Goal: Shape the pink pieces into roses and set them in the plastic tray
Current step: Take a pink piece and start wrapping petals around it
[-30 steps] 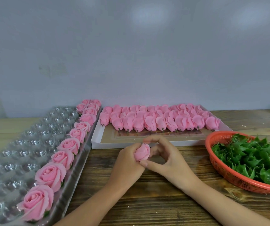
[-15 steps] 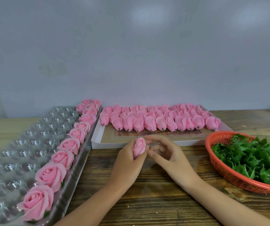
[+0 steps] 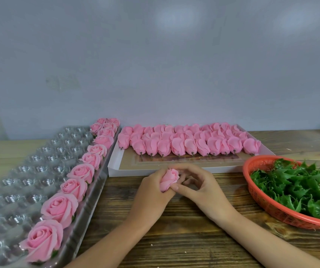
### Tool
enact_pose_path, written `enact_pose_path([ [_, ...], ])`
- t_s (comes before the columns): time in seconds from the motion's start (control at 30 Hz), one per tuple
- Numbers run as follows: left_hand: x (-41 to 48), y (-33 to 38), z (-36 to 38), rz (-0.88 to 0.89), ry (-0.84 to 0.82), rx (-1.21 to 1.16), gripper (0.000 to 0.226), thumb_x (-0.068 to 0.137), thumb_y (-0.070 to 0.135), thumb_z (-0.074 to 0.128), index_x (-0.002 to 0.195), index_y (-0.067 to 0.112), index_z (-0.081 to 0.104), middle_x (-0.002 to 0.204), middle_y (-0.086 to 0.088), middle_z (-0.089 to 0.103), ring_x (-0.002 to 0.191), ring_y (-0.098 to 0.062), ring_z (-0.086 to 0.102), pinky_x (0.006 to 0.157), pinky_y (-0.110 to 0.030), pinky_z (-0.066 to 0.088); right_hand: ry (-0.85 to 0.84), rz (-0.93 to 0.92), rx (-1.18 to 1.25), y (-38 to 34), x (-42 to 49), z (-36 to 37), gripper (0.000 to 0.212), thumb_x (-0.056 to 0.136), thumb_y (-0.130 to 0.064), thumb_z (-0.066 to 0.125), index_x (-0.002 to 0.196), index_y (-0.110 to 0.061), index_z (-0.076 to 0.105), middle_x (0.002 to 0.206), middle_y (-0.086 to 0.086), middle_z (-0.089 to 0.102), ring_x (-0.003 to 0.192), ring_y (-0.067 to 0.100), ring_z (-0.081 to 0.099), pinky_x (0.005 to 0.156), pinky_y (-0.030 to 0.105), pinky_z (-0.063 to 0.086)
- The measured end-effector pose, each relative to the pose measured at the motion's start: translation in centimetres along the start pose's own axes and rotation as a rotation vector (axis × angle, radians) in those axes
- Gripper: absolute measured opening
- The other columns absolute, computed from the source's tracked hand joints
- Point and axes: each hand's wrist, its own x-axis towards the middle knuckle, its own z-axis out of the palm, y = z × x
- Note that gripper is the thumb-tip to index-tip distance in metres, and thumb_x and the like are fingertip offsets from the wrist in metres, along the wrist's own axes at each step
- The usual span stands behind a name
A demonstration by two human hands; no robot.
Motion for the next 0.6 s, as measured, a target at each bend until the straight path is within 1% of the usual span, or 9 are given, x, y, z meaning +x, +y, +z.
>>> enact_pose_path([
  [0.07,0.09,0.16,-0.11,-0.001,0.018,-0.047,0.014,0.084,0.027,0.069,0.098,0.024,0.07,0.084,0.009,0.07,0.08,-0.002,0.064,0.068,-0.02,0.052,-0.002,-0.006,0.0,-0.06,-0.02,0.05,0.035,0.08,-0.008,0.079,0.111,-0.022,0.07,0.101,-0.009,0.074,0.088,0.001,0.064,0.081,0.032,0.047],
  [0.13,0.11,0.27,-0.35,-0.029,0.045,-0.096,0.01,0.082,0.024,0.072,0.092,0.022,0.072,0.076,0.005,0.069,0.072,-0.004,0.063,0.06,-0.016,0.049,-0.013,-0.01,-0.001,-0.05,-0.02,0.04,0.037,0.081,-0.007,0.078,0.113,-0.024,0.07,0.105,-0.007,0.074,0.092,0.007,0.065,0.082,0.034,0.048],
  [0.2,0.09,0.31,-0.56,-0.058,0.054,-0.143,0.01,0.081,0.022,0.073,0.091,0.018,0.072,0.074,0.0,0.069,0.069,-0.009,0.063,0.058,-0.019,0.049,-0.025,-0.008,0.008,-0.05,0.01,-0.02,0.038,0.085,-0.002,0.074,0.116,-0.024,0.07,0.108,-0.002,0.073,0.093,0.013,0.065,0.082,0.03,0.049],
  [0.27,0.05,0.47,-0.64,-0.052,0.047,-0.167,0.013,0.08,0.023,0.073,0.091,0.017,0.073,0.077,-0.003,0.071,0.071,-0.014,0.064,0.059,-0.024,0.051,-0.029,-0.001,0.035,-0.12,0.02,-0.02,0.035,0.088,0.001,0.069,0.117,-0.02,0.07,0.107,-0.001,0.074,0.091,0.01,0.064,0.08,0.023,0.048],
  [0.3,0.0,0.55,-0.62,-0.038,0.042,-0.161,0.013,0.08,0.024,0.074,0.09,0.017,0.073,0.076,-0.002,0.071,0.071,-0.012,0.064,0.058,-0.021,0.05,-0.023,0.005,0.046,-0.11,0.02,0.0,0.034,0.089,0.002,0.068,0.116,-0.017,0.071,0.105,0.0,0.074,0.089,0.009,0.063,0.08,0.023,0.048],
  [0.4,-0.09,0.62,-0.53,-0.004,0.031,-0.104,0.008,0.079,0.021,0.075,0.086,0.017,0.074,0.071,0.005,0.069,0.068,-0.003,0.063,0.058,-0.012,0.043,0.002,0.018,0.062,0.08,0.07,0.06,0.029,0.085,0.002,0.071,0.112,-0.01,0.072,0.1,0.011,0.074,0.088,0.02,0.064,0.082,0.037,0.05],
  [0.47,-0.12,0.54,-0.5,0.007,0.014,-0.061,0.01,0.077,0.019,0.077,0.086,0.016,0.075,0.07,0.009,0.069,0.069,-0.001,0.063,0.058,-0.01,0.042,-0.008,0.02,0.084,0.08,0.04,0.08,0.029,0.082,0.003,0.074,0.109,-0.006,0.072,0.097,0.016,0.073,0.086,0.023,0.065,0.082,0.037,0.051],
  [0.53,-0.15,0.6,-0.41,0.023,-0.005,0.0,0.015,0.076,0.02,0.079,0.09,0.019,0.074,0.07,0.018,0.066,0.071,0.005,0.062,0.059,-0.006,0.04,-0.024,0.006,0.064,0.09,-0.04,0.15,0.031,0.078,0.004,0.078,0.107,-0.007,0.072,0.099,0.013,0.074,0.091,0.026,0.068,0.085,0.035,0.053],
  [0.6,-0.17,0.64,-0.31,0.021,-0.014,0.033,0.014,0.076,0.023,0.079,0.087,0.028,0.071,0.065,0.025,0.062,0.07,0.01,0.06,0.056,-0.005,0.039,-0.014,-0.009,0.024,0.16,-0.07,0.19,0.03,0.075,0.001,0.082,0.102,-0.009,0.073,0.1,0.008,0.073,0.095,0.027,0.068,0.088,0.037,0.053],
])
